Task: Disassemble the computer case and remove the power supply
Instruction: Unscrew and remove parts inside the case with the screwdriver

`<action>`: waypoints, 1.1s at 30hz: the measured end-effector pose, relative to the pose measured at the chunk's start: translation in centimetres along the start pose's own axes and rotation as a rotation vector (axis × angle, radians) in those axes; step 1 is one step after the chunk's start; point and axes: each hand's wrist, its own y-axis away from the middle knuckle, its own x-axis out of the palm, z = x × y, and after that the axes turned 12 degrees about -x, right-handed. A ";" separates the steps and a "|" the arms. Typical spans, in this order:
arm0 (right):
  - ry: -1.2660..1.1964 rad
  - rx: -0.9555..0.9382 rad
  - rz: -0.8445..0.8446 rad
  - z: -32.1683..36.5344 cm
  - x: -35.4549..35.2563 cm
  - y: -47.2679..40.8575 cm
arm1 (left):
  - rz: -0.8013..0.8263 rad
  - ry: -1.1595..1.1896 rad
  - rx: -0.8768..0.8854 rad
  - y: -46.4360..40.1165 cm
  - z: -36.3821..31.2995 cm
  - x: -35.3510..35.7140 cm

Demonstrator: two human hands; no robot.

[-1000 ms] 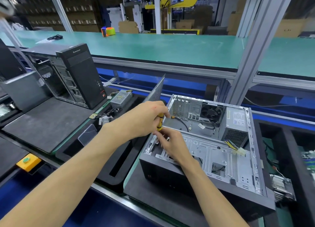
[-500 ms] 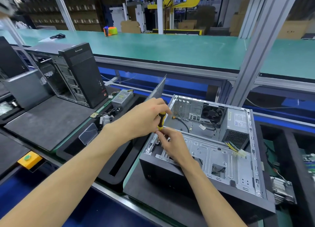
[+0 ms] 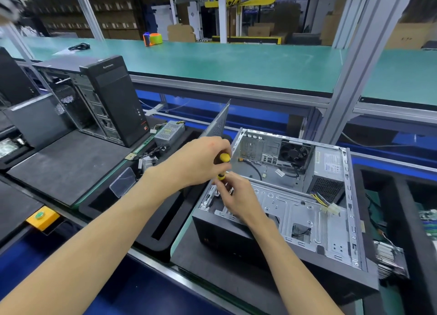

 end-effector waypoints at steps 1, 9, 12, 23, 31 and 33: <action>0.022 0.007 0.019 0.1 -0.1 0.0 | -0.056 -0.079 -0.035 -0.1 -0.1 0.1; 0.230 0.267 0.181 0.3 0.2 1.2 | -0.298 -0.332 -0.121 -2.0 -0.4 1.4; 0.246 0.329 0.134 0.8 0.6 0.9 | -0.285 -0.335 -0.151 -2.4 -0.5 1.5; 0.498 0.460 0.124 1.9 2.3 -0.4 | -0.237 -0.438 -0.065 -1.7 1.8 -0.1; 0.623 0.455 0.117 2.5 2.9 -0.6 | 0.044 -0.075 0.227 -2.1 4.4 -0.2; 0.630 0.458 0.113 2.6 2.9 -0.7 | 0.180 0.081 0.273 -2.1 4.3 0.5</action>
